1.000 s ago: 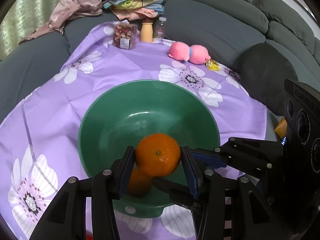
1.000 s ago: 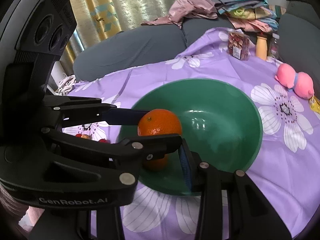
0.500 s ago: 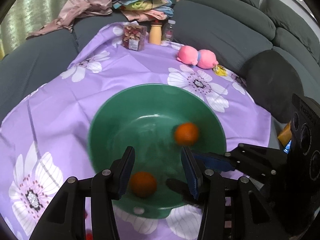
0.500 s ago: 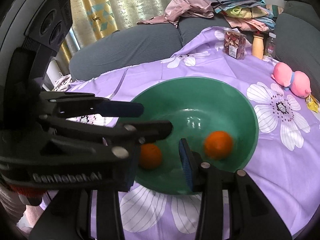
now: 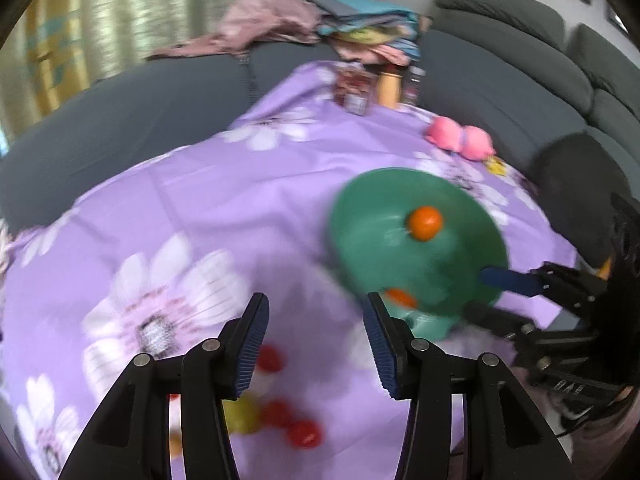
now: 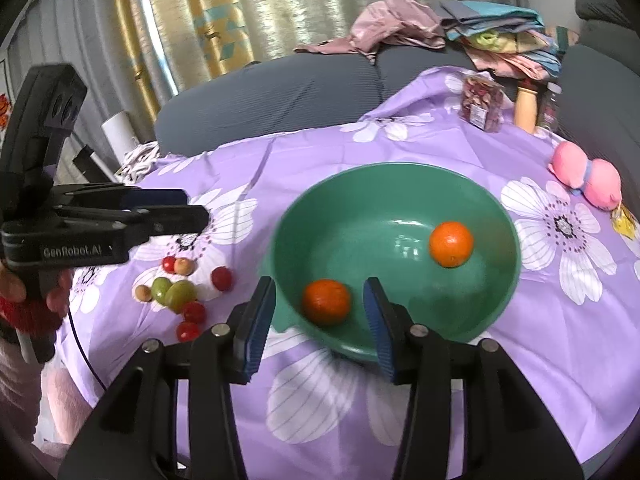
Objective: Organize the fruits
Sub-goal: 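Withdraw the left tool from the bowl back to the fruit, then grasp a red cherry tomato with the right tool and lift it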
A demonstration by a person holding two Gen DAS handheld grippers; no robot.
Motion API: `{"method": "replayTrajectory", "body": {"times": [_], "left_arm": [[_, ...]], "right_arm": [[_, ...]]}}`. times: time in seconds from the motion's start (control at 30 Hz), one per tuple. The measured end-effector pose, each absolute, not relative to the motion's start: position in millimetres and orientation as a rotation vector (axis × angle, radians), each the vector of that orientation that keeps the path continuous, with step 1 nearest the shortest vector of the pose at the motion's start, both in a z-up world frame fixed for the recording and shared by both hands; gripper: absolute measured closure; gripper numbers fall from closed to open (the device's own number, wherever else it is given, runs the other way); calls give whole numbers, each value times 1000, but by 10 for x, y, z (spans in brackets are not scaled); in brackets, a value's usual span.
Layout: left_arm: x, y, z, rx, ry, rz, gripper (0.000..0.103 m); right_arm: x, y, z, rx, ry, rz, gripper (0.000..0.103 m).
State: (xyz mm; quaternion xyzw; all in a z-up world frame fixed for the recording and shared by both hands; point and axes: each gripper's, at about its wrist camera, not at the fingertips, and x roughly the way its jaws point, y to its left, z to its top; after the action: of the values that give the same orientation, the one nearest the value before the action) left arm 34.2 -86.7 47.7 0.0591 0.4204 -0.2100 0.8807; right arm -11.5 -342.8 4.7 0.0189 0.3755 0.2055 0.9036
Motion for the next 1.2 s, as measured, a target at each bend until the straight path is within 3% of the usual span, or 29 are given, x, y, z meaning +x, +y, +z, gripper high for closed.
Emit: {"method": "replayTrajectory", "body": {"times": [0.5,1.2], "left_arm": [[-125,407,187,-100,935,-212,54],[-262,244,-314,-148,1059,-392,54]], "right_arm": [[-329,-2740,-10,-52,844,620,57],[-272,-2095,-561,-156,1030,700,57]]}}
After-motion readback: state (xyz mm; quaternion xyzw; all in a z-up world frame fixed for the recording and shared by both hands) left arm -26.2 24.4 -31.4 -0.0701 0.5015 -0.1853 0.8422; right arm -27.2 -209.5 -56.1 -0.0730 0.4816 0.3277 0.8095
